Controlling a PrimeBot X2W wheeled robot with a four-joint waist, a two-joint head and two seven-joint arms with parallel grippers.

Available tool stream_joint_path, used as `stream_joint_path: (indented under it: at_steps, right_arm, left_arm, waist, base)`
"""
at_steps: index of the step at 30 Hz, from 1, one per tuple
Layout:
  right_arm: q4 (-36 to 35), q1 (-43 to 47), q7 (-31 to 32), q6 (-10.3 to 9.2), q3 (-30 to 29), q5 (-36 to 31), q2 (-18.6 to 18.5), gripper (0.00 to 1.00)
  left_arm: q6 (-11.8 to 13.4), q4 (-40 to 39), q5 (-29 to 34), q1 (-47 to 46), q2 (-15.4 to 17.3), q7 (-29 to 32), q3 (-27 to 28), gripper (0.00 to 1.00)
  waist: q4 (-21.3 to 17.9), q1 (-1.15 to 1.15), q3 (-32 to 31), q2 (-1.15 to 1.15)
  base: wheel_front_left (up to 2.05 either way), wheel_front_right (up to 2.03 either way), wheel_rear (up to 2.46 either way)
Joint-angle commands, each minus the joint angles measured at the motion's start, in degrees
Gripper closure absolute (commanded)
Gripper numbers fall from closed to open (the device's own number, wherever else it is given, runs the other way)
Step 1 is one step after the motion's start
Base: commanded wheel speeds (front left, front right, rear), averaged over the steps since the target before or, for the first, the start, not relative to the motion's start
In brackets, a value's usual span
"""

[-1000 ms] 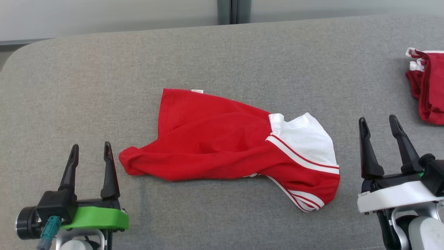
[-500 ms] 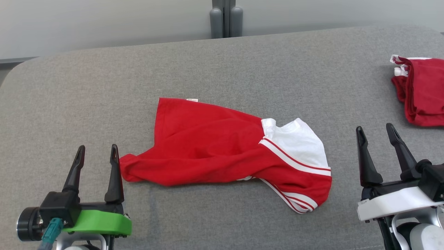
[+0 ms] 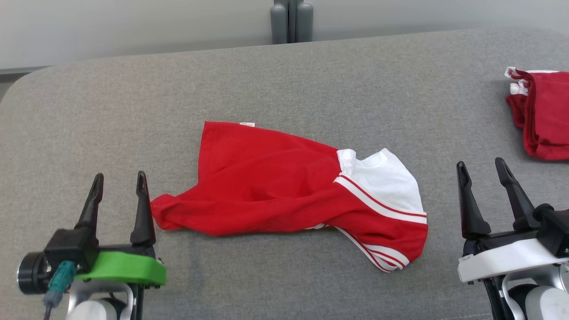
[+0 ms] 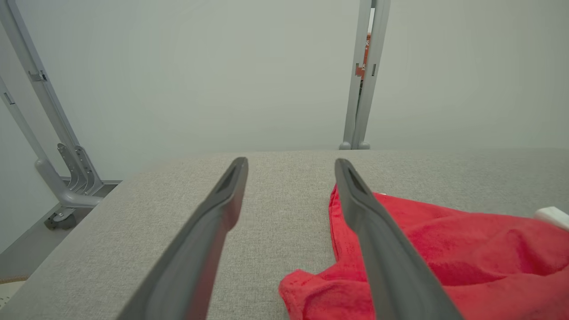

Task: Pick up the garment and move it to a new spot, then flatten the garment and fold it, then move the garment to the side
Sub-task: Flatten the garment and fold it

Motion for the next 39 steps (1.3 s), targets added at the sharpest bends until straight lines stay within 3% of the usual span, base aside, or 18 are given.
stream_joint_path:
  at_steps: [1, 7, 14, 15, 16, 18, 19, 30, 39]
  right_arm:
    - [-0.1, -0.4, 0.1, -0.07, 0.2, 0.3, -0.1, 0.00]
    - [0.8, -1.8, -0.4, -0.07, 1.1, 0.8, -0.5, 0.00]
    - [1.6, -2.7, -1.0, -0.07, 0.9, 1.3, -0.6, 0.00]
    - [1.7, -2.9, -1.1, -0.07, 0.9, 1.3, -0.7, 0.00]
    - [1.7, -2.9, -1.1, -0.07, 0.9, 1.2, -0.7, 0.00]
    - [1.9, -3.4, -1.2, -0.07, 1.0, 1.4, -0.7, 0.00]
    - [1.9, -3.6, -1.2, -0.07, 1.0, 1.4, -0.8, 0.00]
    - [5.4, -5.4, -2.0, -0.07, -0.2, 1.9, -2.8, 0.00]
    - [19.6, -13.3, -1.4, -0.07, 4.5, 5.0, -8.0, 0.00]
  left_arm:
    - [-0.6, 0.9, -0.8, -1.7, 0.2, 1.6, -0.4, 0.00]
    - [-3.0, 9.3, -4.7, -4.2, 0.4, 7.9, -1.2, 0.00]
    - [-5.1, 17.2, -8.0, -5.7, -0.3, 9.4, -1.0, 0.00]
    - [-5.4, 18.1, -8.2, -6.0, -0.3, 9.5, -1.2, 0.04]
    - [-5.9, 19.0, -8.6, -6.4, -0.4, 9.4, -1.3, 0.21]
    - [-6.5, 20.5, -9.0, -7.4, -0.5, 8.9, -1.4, 0.80]
    - [-6.7, 21.2, -9.1, -7.6, -0.5, 8.7, -1.4, 1.00]
    - [-6.0, 22.1, -7.7, -9.2, 0.2, 1.9, -0.9, 1.00]
    - [-5.0, 17.9, -6.5, -9.6, -0.3, 0.8, -2.1, 1.00]
  waist:
    - [0.4, 0.00, 1.0, 0.00]
    - [-0.2, 0.00, 3.1, 0.00]
    - [-0.5, 0.00, 5.1, 0.00]
    - [-0.5, 0.00, 5.2, 0.00]
    - [-0.5, 0.00, 5.5, 0.00]
    - [-0.6, 0.00, 6.0, 0.00]
    - [-0.7, 0.00, 6.2, 0.00]
    - [-0.1, 0.00, 7.1, 0.00]
    - [1.8, 0.00, 9.6, 0.00]
  base:
    - [0.00, 0.00, 0.00]
    - [0.00, 0.00, 0.00]
    - [0.00, 0.00, 0.00]
    - [0.00, 0.00, 0.00]
    - [0.00, 0.00, 0.00]
    - [0.00, 0.00, 0.00]
    - [0.00, 0.00, 0.00]
    - [0.00, 0.00, 0.00]
    - [0.00, 0.00, 0.00]
